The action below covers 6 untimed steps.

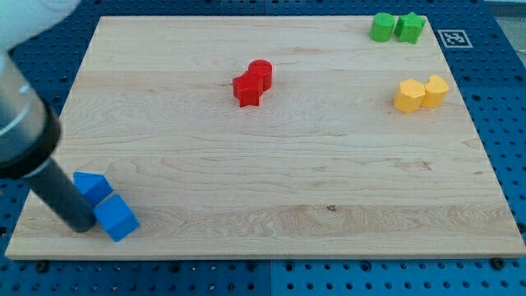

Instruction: Move your arm slightly down and left

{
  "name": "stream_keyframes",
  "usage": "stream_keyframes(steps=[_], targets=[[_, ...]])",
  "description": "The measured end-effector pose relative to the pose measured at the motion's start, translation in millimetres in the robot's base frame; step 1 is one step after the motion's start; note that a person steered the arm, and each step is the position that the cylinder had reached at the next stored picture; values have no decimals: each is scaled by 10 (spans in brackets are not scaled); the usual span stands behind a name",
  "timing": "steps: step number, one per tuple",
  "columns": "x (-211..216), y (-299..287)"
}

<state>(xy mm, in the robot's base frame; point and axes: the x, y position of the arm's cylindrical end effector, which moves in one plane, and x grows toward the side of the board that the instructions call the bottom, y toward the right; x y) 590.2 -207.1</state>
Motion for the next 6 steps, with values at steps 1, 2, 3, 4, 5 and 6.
stream_keyframes(steps=[1, 2, 3, 4, 5, 6], targets=[[-32, 21], [-171, -82], [-86, -105], [267, -123], [278, -222], [266, -523]])
